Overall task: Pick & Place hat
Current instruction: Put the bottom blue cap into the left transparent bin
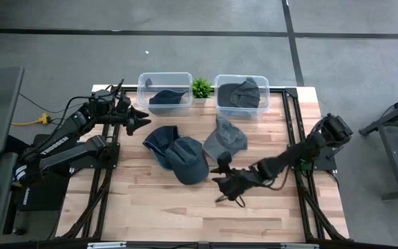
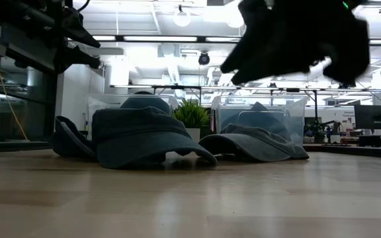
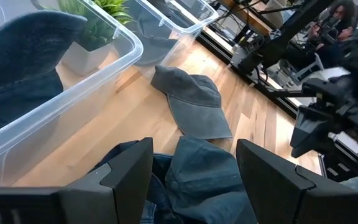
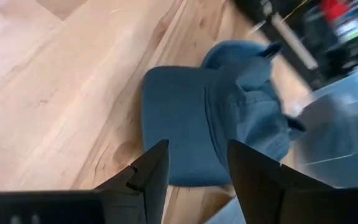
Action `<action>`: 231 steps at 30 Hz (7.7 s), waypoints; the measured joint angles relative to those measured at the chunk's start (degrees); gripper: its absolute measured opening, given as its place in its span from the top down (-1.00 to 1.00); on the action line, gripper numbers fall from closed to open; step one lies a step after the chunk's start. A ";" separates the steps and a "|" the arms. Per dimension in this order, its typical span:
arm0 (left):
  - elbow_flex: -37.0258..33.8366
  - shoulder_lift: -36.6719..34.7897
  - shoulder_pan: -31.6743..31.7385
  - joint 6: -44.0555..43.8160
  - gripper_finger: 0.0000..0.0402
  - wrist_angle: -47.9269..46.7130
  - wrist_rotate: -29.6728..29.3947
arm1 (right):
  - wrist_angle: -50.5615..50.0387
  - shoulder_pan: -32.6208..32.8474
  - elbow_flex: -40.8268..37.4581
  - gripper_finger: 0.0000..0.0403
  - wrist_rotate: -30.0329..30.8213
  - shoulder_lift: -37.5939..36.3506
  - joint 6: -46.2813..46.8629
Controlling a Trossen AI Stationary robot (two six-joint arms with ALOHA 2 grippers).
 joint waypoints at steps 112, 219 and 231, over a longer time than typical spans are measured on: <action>0.02 1.29 0.02 -2.91 -0.13 2.73 -2.63 | 20.90 -4.66 4.46 0.99 10.34 19.84 -14.92; -0.04 16.26 -19.89 19.49 -0.61 34.96 11.67 | -4.29 -17.90 4.59 1.00 -15.93 -38.62 13.46; -0.04 16.28 -19.89 19.47 -0.61 39.47 11.01 | -3.06 -17.91 4.57 1.00 -15.93 -36.92 13.48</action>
